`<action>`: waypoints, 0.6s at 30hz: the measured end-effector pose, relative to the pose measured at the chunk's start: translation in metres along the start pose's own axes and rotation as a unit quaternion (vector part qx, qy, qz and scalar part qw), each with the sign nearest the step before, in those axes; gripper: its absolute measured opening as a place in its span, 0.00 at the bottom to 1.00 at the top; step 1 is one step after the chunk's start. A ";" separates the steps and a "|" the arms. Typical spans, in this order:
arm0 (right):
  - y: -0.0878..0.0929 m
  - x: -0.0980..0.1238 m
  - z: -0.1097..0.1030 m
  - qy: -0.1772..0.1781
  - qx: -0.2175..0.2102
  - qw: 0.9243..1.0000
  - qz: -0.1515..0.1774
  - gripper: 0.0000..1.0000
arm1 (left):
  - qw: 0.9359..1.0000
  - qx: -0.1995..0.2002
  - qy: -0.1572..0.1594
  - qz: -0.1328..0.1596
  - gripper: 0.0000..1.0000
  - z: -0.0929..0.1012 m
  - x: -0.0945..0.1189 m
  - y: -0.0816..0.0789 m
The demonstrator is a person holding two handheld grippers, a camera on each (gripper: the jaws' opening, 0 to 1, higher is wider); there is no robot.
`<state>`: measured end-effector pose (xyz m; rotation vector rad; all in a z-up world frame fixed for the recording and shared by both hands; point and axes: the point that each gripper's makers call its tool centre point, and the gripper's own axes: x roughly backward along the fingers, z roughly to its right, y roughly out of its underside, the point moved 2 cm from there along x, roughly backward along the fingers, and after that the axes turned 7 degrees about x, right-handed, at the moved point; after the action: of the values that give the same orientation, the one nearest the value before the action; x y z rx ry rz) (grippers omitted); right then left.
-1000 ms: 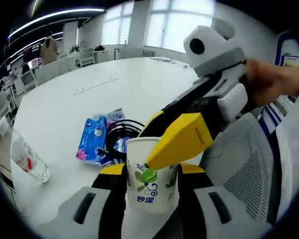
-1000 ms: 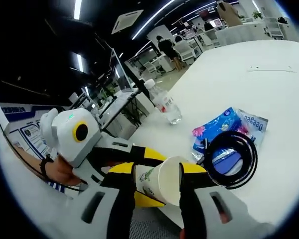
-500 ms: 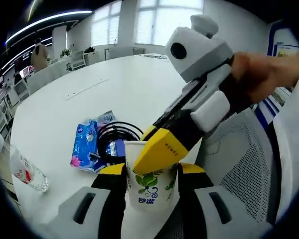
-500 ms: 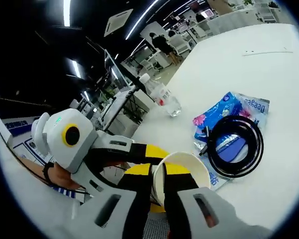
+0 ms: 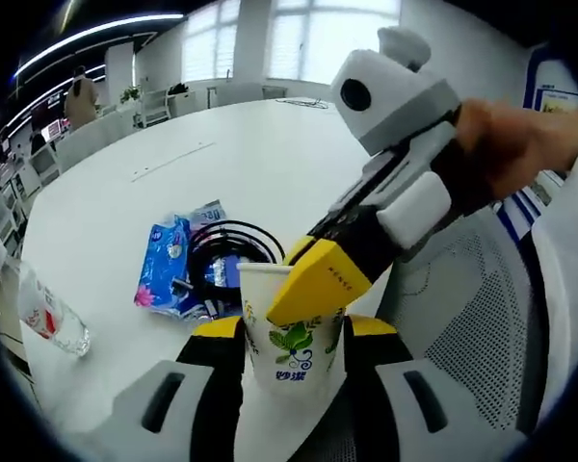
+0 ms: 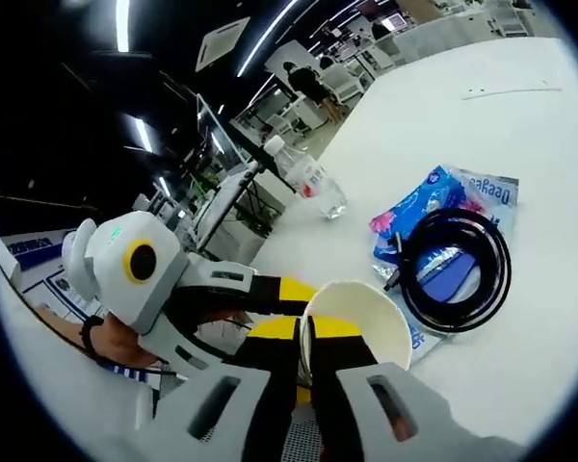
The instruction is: Arrange the tabletop items into an orderly group along one side of the table until the central work area is clear of visible clutter.
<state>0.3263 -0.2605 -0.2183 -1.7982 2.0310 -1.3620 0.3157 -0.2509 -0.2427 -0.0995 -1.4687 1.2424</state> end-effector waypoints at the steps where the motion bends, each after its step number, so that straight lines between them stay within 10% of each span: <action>1: 0.000 0.000 0.000 0.000 -0.001 1.000 0.000 0.00 | 1.000 0.003 -0.002 0.001 0.40 0.000 0.001 0.001; 18: -0.021 0.016 0.007 0.013 -0.020 0.999 0.046 0.00 | 0.996 0.084 -0.031 0.017 0.47 -0.016 0.013 0.019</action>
<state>0.3411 -0.2756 -0.2016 -1.6875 2.1402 -1.3356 0.3126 -0.2243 -0.2513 0.0279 -1.4149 1.4017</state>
